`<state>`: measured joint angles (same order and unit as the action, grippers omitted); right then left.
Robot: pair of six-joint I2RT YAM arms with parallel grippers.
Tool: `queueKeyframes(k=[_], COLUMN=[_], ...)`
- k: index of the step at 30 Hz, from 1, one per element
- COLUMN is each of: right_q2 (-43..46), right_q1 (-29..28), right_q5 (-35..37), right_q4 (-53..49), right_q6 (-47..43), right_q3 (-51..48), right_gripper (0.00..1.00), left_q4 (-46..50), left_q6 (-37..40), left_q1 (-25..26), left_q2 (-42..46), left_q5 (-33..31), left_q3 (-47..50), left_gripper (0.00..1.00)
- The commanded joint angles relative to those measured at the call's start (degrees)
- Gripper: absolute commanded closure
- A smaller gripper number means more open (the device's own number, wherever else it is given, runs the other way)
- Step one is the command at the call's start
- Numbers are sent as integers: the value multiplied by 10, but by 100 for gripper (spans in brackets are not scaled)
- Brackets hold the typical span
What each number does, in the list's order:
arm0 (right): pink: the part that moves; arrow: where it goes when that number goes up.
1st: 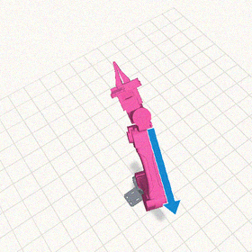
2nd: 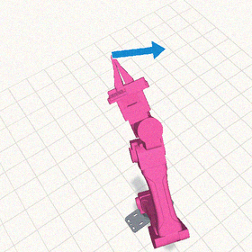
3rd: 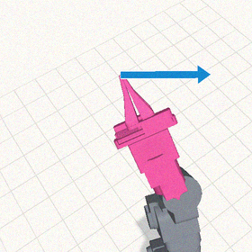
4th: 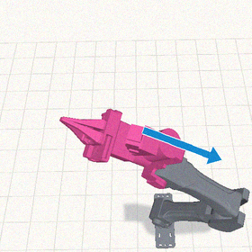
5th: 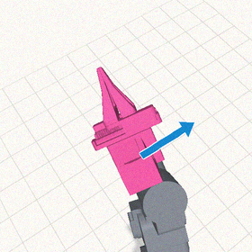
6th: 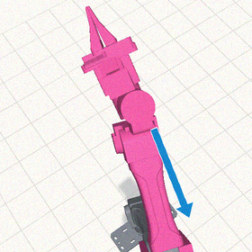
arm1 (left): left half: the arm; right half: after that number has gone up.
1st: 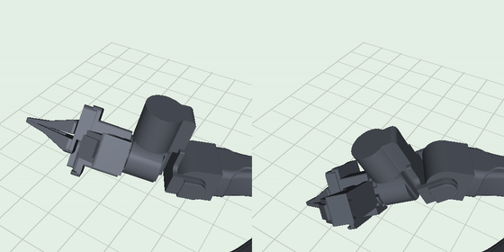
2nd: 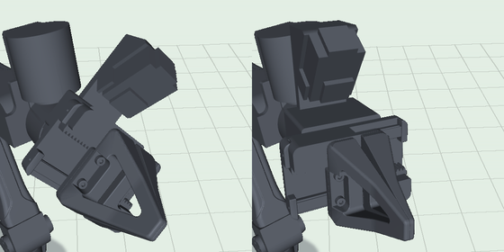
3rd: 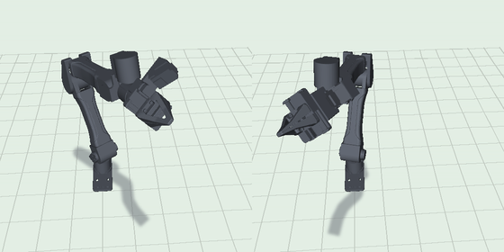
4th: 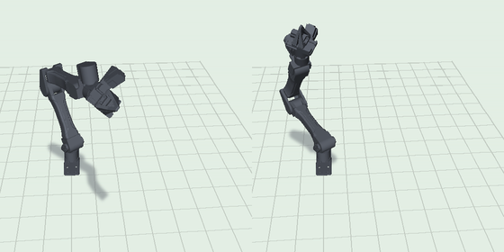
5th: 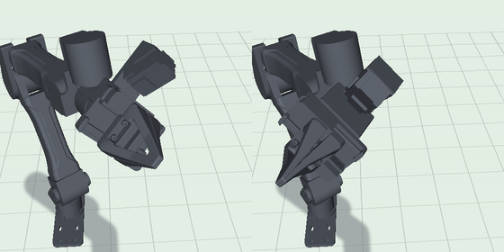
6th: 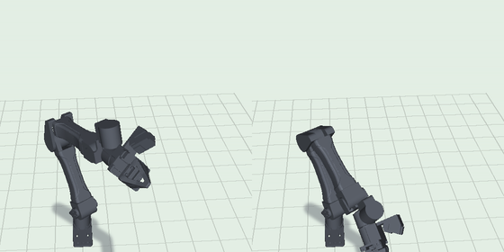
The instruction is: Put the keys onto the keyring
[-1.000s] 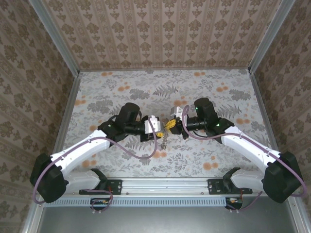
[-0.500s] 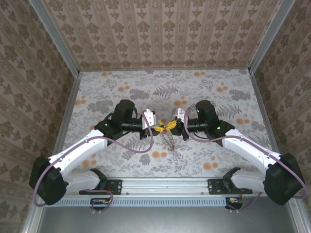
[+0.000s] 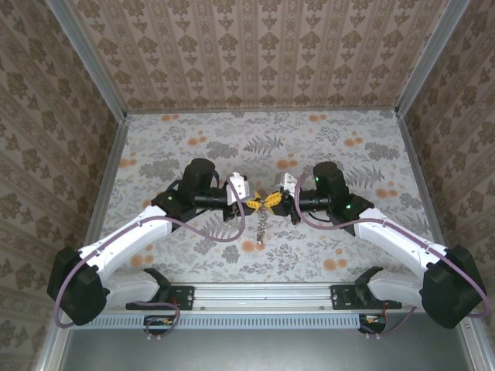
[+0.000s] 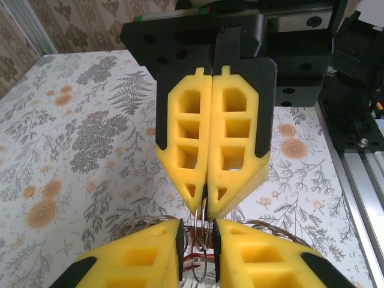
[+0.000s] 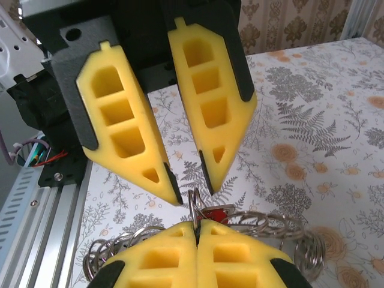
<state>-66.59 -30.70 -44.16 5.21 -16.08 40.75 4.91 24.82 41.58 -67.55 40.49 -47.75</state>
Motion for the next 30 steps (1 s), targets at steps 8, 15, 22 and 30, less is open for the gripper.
queueKeyframes(k=[8,15,22,30], right_q2=[21,21,28,2], right_q1=[-1,-5,-12,-26], right_q5=[-12,-3,82,99], right_q4=[46,-50,-237,-236], right_q6=[2,-79,-238,-250], right_q3=[-9,12,75,104], right_gripper=[100,96,70,64], left_q4=[-16,12,107,177], left_q6=[-21,7,72,118], left_q1=[-6,-7,4,39], left_q2=[-5,-1,-1,-35], left_q5=[-17,-5,-49,-89], left_q3=[1,-13,-53,-105], left_gripper=[84,100,100,100])
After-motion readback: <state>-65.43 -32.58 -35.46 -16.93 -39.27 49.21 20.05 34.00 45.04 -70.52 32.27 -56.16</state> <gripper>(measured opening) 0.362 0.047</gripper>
